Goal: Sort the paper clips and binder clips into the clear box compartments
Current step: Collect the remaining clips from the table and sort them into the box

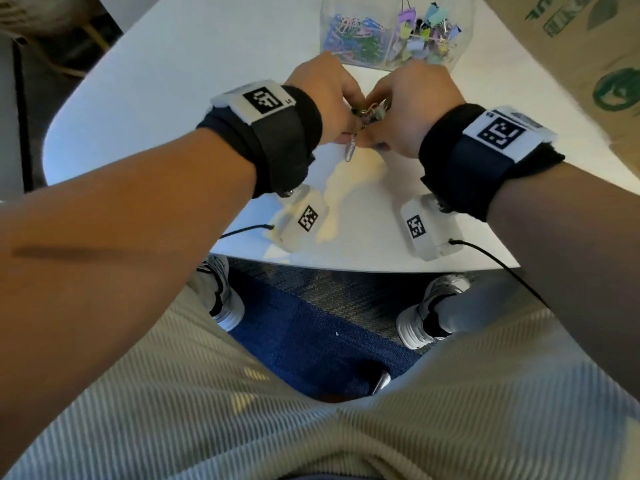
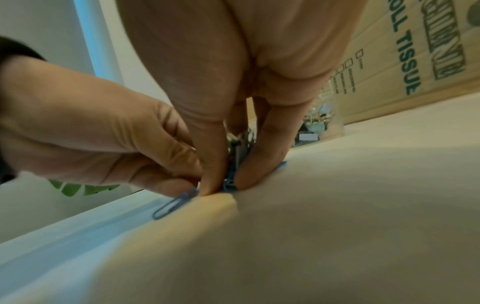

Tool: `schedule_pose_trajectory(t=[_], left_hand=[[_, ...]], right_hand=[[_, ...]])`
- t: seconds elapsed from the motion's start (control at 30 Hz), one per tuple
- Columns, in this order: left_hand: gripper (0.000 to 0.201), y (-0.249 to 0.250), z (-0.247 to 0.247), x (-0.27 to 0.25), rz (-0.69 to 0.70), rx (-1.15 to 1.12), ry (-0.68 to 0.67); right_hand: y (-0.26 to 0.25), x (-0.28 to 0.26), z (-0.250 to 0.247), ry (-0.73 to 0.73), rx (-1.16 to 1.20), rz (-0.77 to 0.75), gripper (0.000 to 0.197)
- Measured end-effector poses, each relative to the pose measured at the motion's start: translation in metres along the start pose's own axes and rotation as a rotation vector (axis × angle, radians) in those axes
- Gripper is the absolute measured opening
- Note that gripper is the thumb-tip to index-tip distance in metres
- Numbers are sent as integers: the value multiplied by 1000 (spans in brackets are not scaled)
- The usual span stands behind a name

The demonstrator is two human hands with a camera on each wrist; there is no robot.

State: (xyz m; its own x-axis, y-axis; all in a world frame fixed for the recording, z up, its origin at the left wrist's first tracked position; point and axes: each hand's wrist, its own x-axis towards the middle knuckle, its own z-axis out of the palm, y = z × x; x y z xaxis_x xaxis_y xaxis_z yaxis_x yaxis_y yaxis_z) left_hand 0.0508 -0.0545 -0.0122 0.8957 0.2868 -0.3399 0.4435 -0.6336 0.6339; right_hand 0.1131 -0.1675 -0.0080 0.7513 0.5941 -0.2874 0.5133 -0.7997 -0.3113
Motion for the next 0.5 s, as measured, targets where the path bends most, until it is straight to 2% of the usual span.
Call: schedule_pose_trajectory(t=[0.27, 0.4, 0.5], left_hand=[[49, -4, 14, -4, 46, -185, 45], [50, -9, 14, 0, 44, -340, 77], [46, -14, 10, 9, -2, -432, 132]], right_hand=[[2, 8, 0, 84, 460, 163, 23], [6, 0, -2, 124, 740, 264, 24], [10, -5, -9, 121, 845, 288, 26]])
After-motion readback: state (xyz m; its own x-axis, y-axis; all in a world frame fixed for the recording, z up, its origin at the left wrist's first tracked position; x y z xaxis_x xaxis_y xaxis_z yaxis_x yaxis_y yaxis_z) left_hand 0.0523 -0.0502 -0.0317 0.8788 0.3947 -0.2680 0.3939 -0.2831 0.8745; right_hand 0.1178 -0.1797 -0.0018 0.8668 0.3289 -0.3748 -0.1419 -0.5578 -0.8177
